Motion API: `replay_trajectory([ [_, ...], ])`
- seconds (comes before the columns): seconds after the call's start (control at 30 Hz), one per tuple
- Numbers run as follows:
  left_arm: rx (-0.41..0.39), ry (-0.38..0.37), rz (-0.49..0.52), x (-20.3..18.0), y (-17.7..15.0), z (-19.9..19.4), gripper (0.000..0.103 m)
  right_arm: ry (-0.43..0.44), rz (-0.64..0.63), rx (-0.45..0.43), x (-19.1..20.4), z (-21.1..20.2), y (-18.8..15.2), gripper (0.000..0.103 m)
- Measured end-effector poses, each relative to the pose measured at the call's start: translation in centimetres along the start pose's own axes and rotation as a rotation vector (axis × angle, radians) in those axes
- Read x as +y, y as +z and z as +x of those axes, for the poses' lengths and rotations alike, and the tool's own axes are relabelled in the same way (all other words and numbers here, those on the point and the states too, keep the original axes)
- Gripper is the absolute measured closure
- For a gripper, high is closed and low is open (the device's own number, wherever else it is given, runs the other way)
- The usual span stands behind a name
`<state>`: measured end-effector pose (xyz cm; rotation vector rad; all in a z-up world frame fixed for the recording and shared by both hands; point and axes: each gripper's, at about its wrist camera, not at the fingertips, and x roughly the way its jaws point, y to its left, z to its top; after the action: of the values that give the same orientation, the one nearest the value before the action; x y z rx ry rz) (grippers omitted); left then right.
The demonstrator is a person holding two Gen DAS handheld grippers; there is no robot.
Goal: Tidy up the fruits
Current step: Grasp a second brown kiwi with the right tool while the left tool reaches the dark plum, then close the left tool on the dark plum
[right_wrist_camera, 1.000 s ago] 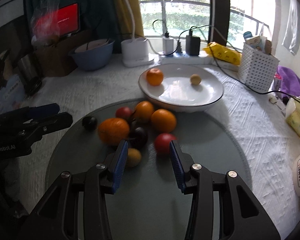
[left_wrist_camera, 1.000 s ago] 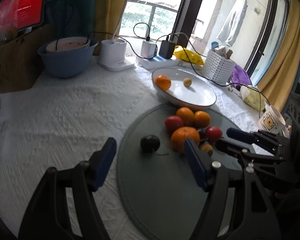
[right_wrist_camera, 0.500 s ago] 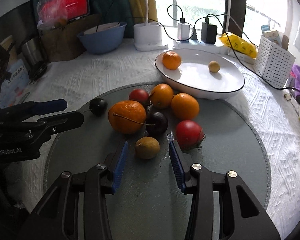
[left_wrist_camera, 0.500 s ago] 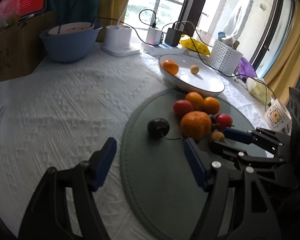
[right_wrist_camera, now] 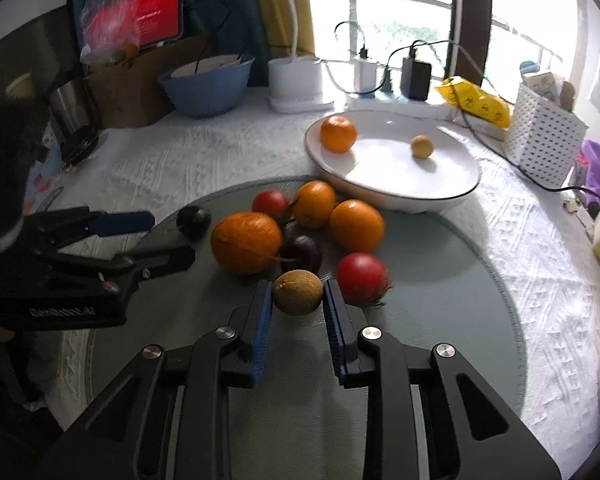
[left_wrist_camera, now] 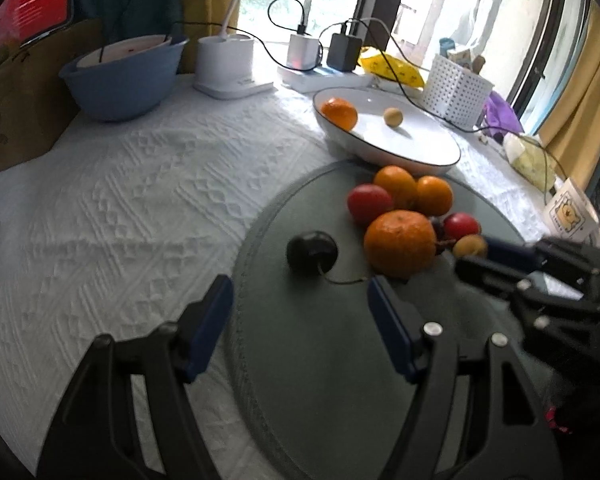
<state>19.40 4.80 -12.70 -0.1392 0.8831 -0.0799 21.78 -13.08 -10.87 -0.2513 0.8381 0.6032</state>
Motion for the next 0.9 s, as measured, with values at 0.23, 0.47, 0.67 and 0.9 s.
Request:
replay_trajectory([
  [0.23,-0.003,0.049,0.047,-0.5,0.6,1.1,0.033,-0.021,0.038,-0.028,-1.8,-0.7,0.4,0.075],
  [0.47,-0.008,0.064,0.090,-1.1,1.4,1.6,0.060,-0.024,0.051,-0.039,-2.4,-0.9,0.4,0.075],
  [0.67,-0.003,0.058,0.104,-1.6,1.4,1.7,0.072,-0.032,0.064,-0.052,-3.0,-1.3,0.4,0.075],
  [0.9,-0.002,0.055,0.099,-1.8,0.9,0.7,0.073,-0.036,0.068,-0.057,-3.4,-1.6,0.4,0.075],
])
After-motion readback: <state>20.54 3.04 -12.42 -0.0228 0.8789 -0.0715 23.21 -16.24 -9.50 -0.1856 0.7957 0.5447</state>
